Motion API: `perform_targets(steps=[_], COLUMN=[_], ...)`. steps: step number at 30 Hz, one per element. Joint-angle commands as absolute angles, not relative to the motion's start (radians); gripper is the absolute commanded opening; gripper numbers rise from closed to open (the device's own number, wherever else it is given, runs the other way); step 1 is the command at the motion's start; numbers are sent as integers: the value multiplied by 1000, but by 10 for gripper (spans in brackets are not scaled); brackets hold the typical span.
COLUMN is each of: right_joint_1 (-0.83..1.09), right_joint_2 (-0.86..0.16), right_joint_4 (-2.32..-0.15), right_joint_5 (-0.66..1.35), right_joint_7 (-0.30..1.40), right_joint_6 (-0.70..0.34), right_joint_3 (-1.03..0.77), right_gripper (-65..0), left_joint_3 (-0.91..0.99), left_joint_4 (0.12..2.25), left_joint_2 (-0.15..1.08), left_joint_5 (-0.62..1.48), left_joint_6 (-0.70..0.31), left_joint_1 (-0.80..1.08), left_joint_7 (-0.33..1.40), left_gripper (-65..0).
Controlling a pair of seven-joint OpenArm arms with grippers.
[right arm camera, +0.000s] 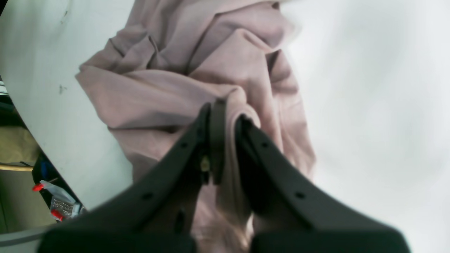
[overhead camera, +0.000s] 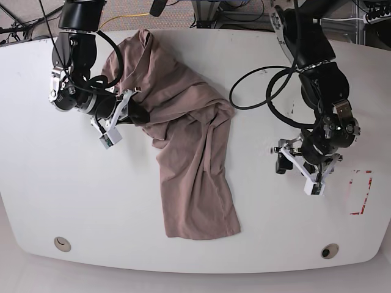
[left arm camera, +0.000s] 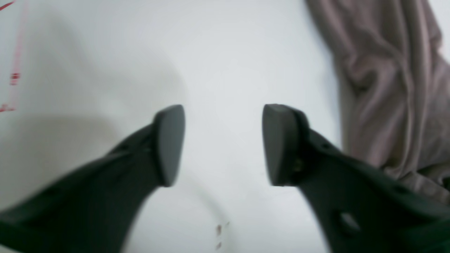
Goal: Fold the T-shirt properly
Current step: 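Move the left gripper to the shirt middle and grasp the fabric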
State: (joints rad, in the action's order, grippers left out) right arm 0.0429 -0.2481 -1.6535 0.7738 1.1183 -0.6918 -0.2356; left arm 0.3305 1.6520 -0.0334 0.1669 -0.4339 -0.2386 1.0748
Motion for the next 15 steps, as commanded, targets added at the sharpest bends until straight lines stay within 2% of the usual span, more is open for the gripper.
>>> perform_targets(steps=[1, 3, 10, 15], right_joint_1=[28, 28, 22, 22], right_joint_2=[-266, -265, -263, -263], right_joint_4=[-1670, -1670, -1669, -1669], right_joint_5=[797, 797, 797, 797], right_joint_7=[1092, 1092, 1092, 1092], right_joint_6=[-698, -698, -698, -698], right_joint_3=[-239, -240, -242, -243], right_gripper=[-650, -650, -650, -650], left_joint_3=[326, 326, 326, 326], left_joint_4=[1633, 1610, 1409, 1264], left_joint_2=[-64, -84, -153, -157], left_joint_5=[179, 179, 180, 183], left_joint_6=[-435, -435, -435, -435], left_joint_1=[-262, -263, -323, -369], left_joint_7=[1040, 1020, 941, 863], left_gripper=[-171, -151, -150, -150])
